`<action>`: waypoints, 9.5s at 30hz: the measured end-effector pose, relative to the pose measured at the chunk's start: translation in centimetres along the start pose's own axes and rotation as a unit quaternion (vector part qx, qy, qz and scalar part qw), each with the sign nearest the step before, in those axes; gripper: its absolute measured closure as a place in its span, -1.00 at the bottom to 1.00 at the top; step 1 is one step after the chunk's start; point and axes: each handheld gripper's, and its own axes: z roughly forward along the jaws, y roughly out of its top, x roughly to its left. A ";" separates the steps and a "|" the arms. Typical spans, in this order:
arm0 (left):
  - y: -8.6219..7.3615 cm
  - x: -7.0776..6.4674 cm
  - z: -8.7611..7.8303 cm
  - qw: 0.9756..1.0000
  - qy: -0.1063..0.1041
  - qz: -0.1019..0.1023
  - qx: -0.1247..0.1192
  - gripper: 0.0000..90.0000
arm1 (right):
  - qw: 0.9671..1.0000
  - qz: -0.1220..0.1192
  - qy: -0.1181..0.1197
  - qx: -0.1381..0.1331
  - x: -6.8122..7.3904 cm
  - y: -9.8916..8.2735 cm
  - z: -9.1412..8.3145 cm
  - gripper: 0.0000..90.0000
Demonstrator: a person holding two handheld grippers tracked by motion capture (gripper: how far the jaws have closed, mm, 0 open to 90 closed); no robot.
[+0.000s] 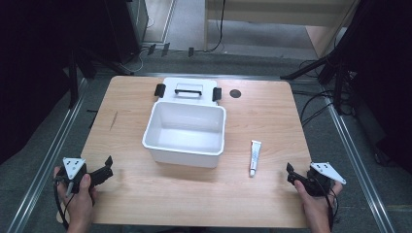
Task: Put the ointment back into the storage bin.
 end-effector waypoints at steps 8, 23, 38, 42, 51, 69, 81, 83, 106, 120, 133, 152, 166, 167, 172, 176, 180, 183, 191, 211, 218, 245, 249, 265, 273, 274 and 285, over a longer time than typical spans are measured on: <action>0.0 0.1 0.1 1.000 -0.003 -0.001 0.005 -1.00 | 1.000 0.002 0.012 0.002 -0.1 0.1 0.0 -0.54; 0.1 0.3 0.3 1.000 -0.017 -0.009 0.024 -1.00 | 0.999 -0.043 0.012 0.004 1.1 1.2 -0.7 -0.41; 0.0 0.2 0.0 1.000 -0.020 -0.010 0.002 -1.00 | 0.988 -0.101 0.037 0.106 3.6 4.9 -1.5 -0.42; 0.0 0.2 0.0 1.000 -0.021 -0.008 -0.001 -1.00 | 0.982 -0.115 0.041 0.142 4.0 6.0 -1.0 -0.43; -0.2 -0.3 -0.4 0.999 -0.025 0.022 -0.009 -1.00 | 0.956 -0.111 0.069 0.262 5.1 7.7 1.2 -0.42; -0.2 -0.2 -0.4 0.999 -0.033 0.021 -0.009 -1.00 | 0.903 -0.065 0.071 0.420 8.3 9.9 5.6 -0.22; -0.2 -0.2 -0.3 0.999 -0.036 0.021 -0.007 -1.00 | 0.886 -0.055 0.040 0.459 10.4 10.9 6.6 -0.14; -0.1 -0.2 -0.3 0.999 -0.037 0.023 -0.007 -1.00 | 0.888 -0.049 0.038 0.455 10.8 11.2 6.6 -0.12; -0.1 -0.2 -0.2 0.999 -0.040 0.025 -0.004 -1.00 | 0.864 -0.085 0.007 0.496 14.5 10.3 9.1 0.24; -0.1 -0.2 -0.2 0.999 -0.039 0.025 -0.003 -1.00 | 0.853 -0.146 0.027 0.501 15.0 9.7 9.6 0.52; -0.1 -0.1 -0.2 0.999 -0.041 0.023 -0.003 -1.00 | 0.852 -0.190 0.076 0.482 14.2 9.4 9.2 0.59; -0.1 -0.2 -0.2 0.999 -0.042 0.025 -0.003 -1.00 | 0.838 -0.262 0.147 0.456 13.4 11.4 7.1 0.60; -0.1 -0.1 -0.2 0.999 -0.043 0.021 -0.003 -1.00 | 0.830 -0.342 0.197 0.394 14.2 16.6 4.5 0.60; -0.1 -0.1 -0.2 0.999 -0.043 0.021 -0.003 -1.00 | 0.828 -0.349 0.197 0.392 14.3 17.0 4.3 0.60; -0.1 -0.1 -0.2 0.999 -0.043 0.021 -0.003 -1.00 | 0.827 -0.372 0.204 0.370 14.6 19.0 3.5 0.59; -0.1 -0.1 -0.2 0.999 -0.044 0.022 -0.002 -1.00 | 0.823 -0.394 0.213 0.351 15.3 20.7 2.6 0.59; -0.1 -0.1 -0.1 0.999 -0.042 0.020 -0.001 -1.00 | 0.817 -0.415 0.216 0.336 16.1 22.0 2.1 0.59; -0.1 -0.1 -0.1 0.999 -0.043 0.020 0.000 -1.00 | 0.813 -0.428 0.221 0.327 16.7 22.9 1.7 0.59; -0.1 -0.1 -0.1 0.999 -0.044 0.019 0.001 -1.00 | 0.806 -0.450 0.237 0.303 18.4 24.8 1.2 0.59; -0.1 0.0 -0.1 0.999 -0.047 0.018 0.000 -1.00 | 0.760 -0.512 0.283 0.283 24.0 25.2 2.4 0.59; -0.1 0.0 -0.1 0.999 -0.048 0.017 0.001 -1.00 | 0.745 -0.527 0.296 0.283 25.5 24.4 3.3 0.59; 0.0 0.1 -0.1 0.999 -0.051 0.017 0.002 -1.00 | 0.712 -0.554 0.321 0.289 29.1 21.4 5.8 0.59; 0.0 0.1 -0.1 0.999 -0.051 0.017 0.002 -1.00 | 0.714 -0.547 0.320 0.297 28.9 20.9 6.1 0.59; -0.1 0.1 -0.1 0.999 -0.052 0.015 0.001 -1.00 | 0.706 -0.544 0.333 0.309 28.9 19.4 7.5 0.59; -0.1 0.1 -0.1 0.998 -0.053 0.013 0.002 -1.00 | 0.702 -0.543 0.329 0.324 29.1 18.5 8.1 0.59; -0.1 0.1 -0.1 0.998 -0.053 0.014 0.002 -1.00 | 0.700 -0.544 0.330 0.324 29.1 18.4 8.3 0.59; 0.0 0.1 -0.1 0.998 -0.054 0.016 0.003 -1.00 | 0.686 -0.556 0.317 0.346 29.4 17.2 8.9 0.59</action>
